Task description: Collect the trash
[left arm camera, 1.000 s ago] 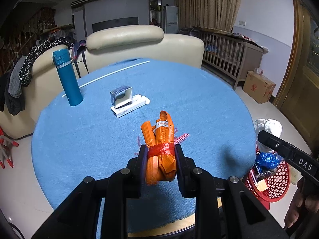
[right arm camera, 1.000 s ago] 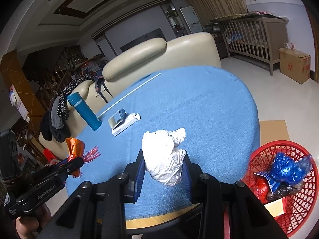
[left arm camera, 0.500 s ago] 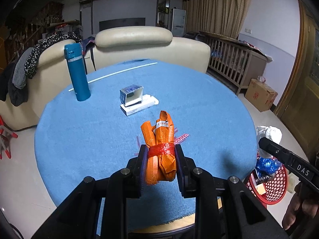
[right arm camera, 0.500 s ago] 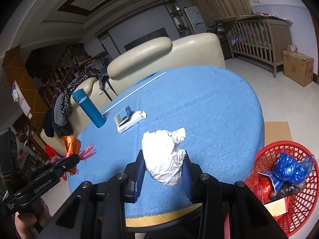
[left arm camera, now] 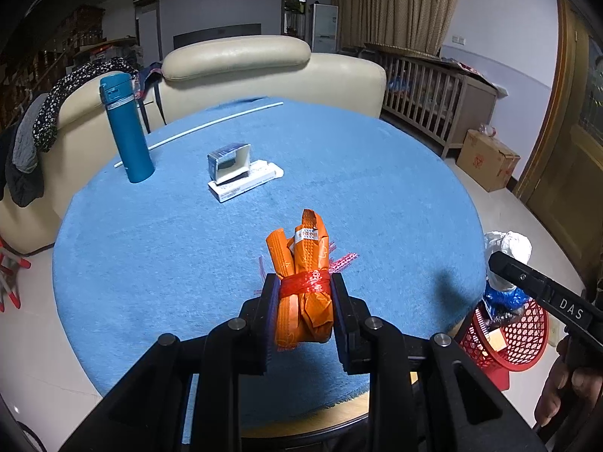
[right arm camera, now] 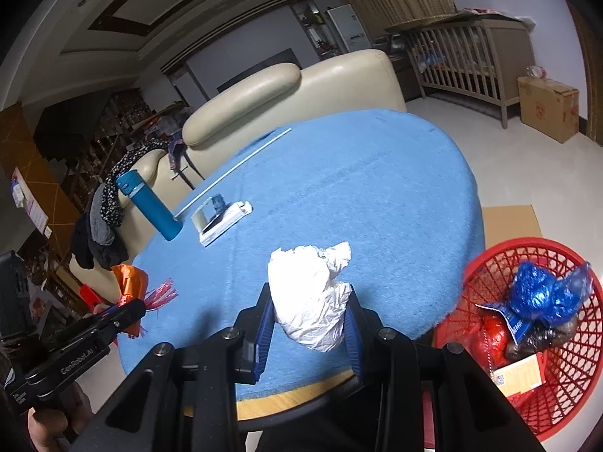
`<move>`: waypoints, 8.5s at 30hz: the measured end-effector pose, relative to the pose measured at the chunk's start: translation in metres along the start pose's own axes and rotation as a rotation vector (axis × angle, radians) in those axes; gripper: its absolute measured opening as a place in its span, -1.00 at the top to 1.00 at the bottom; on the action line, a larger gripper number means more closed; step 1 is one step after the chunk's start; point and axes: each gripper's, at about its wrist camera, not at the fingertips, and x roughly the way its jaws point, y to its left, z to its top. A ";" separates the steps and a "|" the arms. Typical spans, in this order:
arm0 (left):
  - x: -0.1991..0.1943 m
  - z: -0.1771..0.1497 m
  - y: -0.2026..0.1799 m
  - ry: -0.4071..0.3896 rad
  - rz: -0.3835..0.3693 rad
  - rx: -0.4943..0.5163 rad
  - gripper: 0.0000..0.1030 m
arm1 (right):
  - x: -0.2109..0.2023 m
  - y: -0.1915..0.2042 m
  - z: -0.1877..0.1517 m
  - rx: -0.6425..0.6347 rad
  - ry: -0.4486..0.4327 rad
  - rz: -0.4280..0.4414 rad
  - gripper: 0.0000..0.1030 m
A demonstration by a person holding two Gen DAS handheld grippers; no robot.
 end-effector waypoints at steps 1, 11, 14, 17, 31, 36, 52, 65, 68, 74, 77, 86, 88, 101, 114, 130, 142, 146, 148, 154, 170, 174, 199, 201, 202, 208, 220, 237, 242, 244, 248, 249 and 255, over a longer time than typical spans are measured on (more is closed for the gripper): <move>0.001 0.000 -0.002 0.000 -0.003 0.006 0.46 | -0.001 -0.005 -0.001 0.007 -0.003 -0.006 0.30; 0.005 0.002 -0.047 0.007 -0.064 0.106 0.46 | -0.018 -0.089 -0.018 0.159 -0.013 -0.112 0.30; 0.007 0.002 -0.067 0.009 -0.090 0.152 0.46 | -0.031 -0.121 -0.023 0.213 -0.027 -0.151 0.30; 0.008 0.002 -0.088 0.017 -0.115 0.196 0.46 | -0.042 -0.147 -0.026 0.257 -0.041 -0.182 0.30; 0.010 0.003 -0.159 0.046 -0.227 0.330 0.46 | -0.076 -0.213 -0.042 0.375 -0.086 -0.247 0.30; 0.013 0.000 -0.168 0.056 -0.234 0.349 0.46 | -0.076 -0.220 -0.045 0.385 -0.078 -0.244 0.30; 0.014 -0.002 -0.191 0.071 -0.267 0.406 0.46 | -0.074 -0.234 -0.050 0.481 -0.064 -0.252 -0.56; 0.022 -0.003 -0.240 0.097 -0.321 0.491 0.46 | -0.102 -0.228 -0.036 0.466 -0.164 -0.243 -0.56; 0.029 -0.004 -0.256 0.121 -0.337 0.512 0.45 | -0.105 -0.228 -0.036 0.469 -0.180 -0.246 -0.56; 0.057 -0.004 -0.276 0.246 -0.351 0.512 -0.41 | -0.117 -0.234 -0.036 0.490 -0.221 -0.260 -0.56; 0.058 0.002 -0.261 0.255 -0.378 0.439 -0.40 | -0.121 -0.237 -0.036 0.493 -0.230 -0.264 -0.56; 0.035 0.035 -0.176 0.138 -0.329 0.242 -0.41 | -0.114 -0.230 -0.034 0.486 -0.212 -0.238 -0.56; 0.037 0.036 -0.150 0.134 -0.296 0.196 -0.41 | -0.110 -0.223 -0.031 0.469 -0.203 -0.226 -0.55; 0.050 0.011 0.024 0.151 -0.067 -0.190 -0.41 | -0.054 -0.134 -0.016 0.282 -0.064 -0.131 -0.55; 0.052 -0.016 0.082 0.141 0.132 -0.196 -0.42 | 0.020 -0.031 -0.024 0.049 0.125 -0.064 -0.55; 0.072 -0.017 0.123 0.124 0.172 -0.256 -0.42 | 0.081 0.030 -0.016 -0.099 0.228 -0.067 -0.55; 0.097 0.002 0.149 0.106 0.154 -0.281 -0.42 | 0.129 0.087 0.008 -0.234 0.261 -0.052 -0.55; 0.111 -0.004 0.150 0.142 0.133 -0.295 -0.42 | 0.142 0.107 0.028 -0.276 0.241 -0.044 -0.55; 0.112 -0.006 0.145 0.123 0.151 -0.265 -0.56 | 0.149 0.115 0.038 -0.289 0.234 -0.031 -0.55; 0.121 -0.007 0.130 0.130 0.196 -0.181 -0.73 | 0.185 0.151 0.072 -0.348 0.194 -0.009 -0.55; 0.122 -0.007 0.131 0.133 0.180 -0.176 -0.84 | 0.318 0.238 0.112 -0.539 0.271 0.025 -0.55; 0.123 -0.008 0.130 0.134 0.182 -0.173 -0.84 | 0.341 0.244 0.100 -0.595 0.306 0.004 -0.55; 0.124 -0.007 0.130 0.135 0.188 -0.171 -0.86 | 0.177 0.090 0.065 -0.316 0.164 -0.096 -0.13; 0.124 -0.007 0.130 0.136 0.190 -0.172 -0.87 | 0.165 0.077 0.057 -0.304 0.153 -0.113 -0.13; 0.124 -0.006 0.130 0.136 0.191 -0.172 -0.87 | 0.161 0.073 0.055 -0.294 0.150 -0.117 -0.13; 0.125 -0.004 0.132 0.140 0.187 -0.168 -0.87 | 0.146 0.051 0.048 -0.254 0.112 -0.143 -0.13; 0.135 0.054 0.120 0.115 0.037 0.052 -0.87 | 0.142 0.035 0.034 -0.223 0.092 -0.128 -0.14; 0.234 0.124 0.112 0.217 -0.107 0.214 -0.87 | 0.149 0.030 0.026 -0.200 0.155 -0.081 -0.12; 0.245 0.122 0.116 0.247 -0.121 0.209 -0.51 | 0.150 0.031 0.027 -0.212 0.159 -0.081 -0.12; 0.240 0.123 0.116 0.249 -0.114 0.203 -0.19 | 0.149 0.033 0.027 -0.215 0.159 -0.080 -0.12; 0.226 0.116 0.114 0.256 -0.085 0.199 0.01 | 0.142 0.037 0.026 -0.225 0.146 -0.075 -0.12; 0.220 0.110 0.115 0.255 -0.064 0.179 0.03 | 0.139 0.037 0.026 -0.229 0.139 -0.074 -0.12; 0.183 0.089 0.130 0.238 -0.019 0.059 0.05 | 0.117 0.042 0.027 -0.229 0.105 -0.062 -0.12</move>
